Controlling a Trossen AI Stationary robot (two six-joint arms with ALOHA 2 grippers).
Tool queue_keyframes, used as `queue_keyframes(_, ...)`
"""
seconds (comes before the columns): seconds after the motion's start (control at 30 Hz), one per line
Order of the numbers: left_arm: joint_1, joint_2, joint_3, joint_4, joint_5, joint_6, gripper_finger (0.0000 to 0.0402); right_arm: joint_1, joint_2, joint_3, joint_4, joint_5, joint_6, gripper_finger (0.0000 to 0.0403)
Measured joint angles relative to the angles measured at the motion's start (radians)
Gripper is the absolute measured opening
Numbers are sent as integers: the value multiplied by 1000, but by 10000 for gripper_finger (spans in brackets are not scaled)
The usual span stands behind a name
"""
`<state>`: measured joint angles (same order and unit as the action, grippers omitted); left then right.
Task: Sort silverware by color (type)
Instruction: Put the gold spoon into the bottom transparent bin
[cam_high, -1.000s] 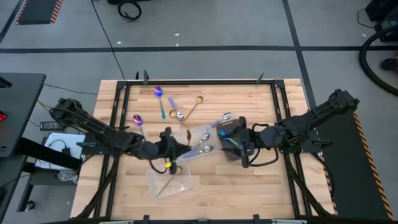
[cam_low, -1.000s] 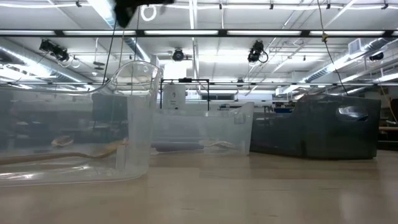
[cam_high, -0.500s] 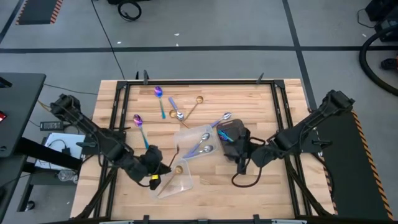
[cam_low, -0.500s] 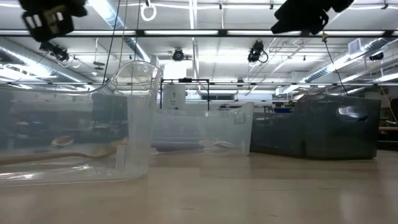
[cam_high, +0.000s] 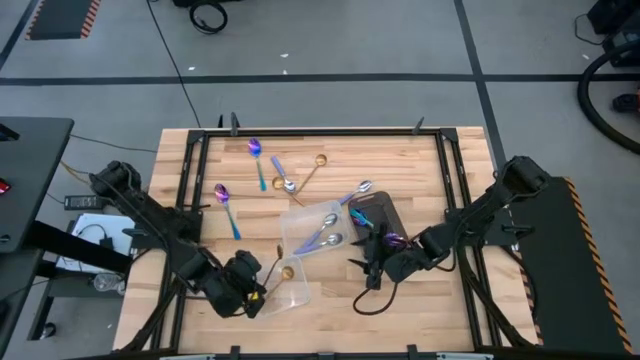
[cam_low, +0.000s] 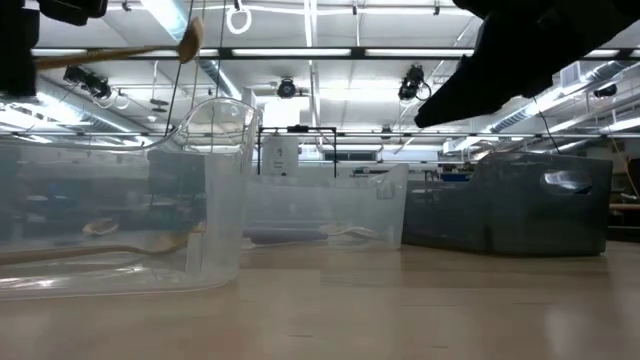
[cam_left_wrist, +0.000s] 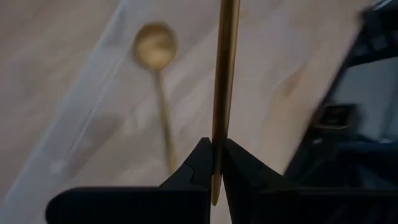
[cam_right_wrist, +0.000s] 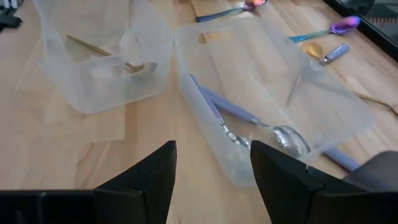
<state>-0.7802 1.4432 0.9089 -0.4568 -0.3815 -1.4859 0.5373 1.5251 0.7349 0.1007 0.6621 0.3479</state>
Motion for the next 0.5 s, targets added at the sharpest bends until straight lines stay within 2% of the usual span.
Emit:
queue_keyframes(0.27,26,105,152,-242,156,-110,24,-16,7,0,56,-4,-97,215)
queue_keyframes(0.5,48,185,184,-295,262,-180,24,-16,14,2,85,-9,-122,215)
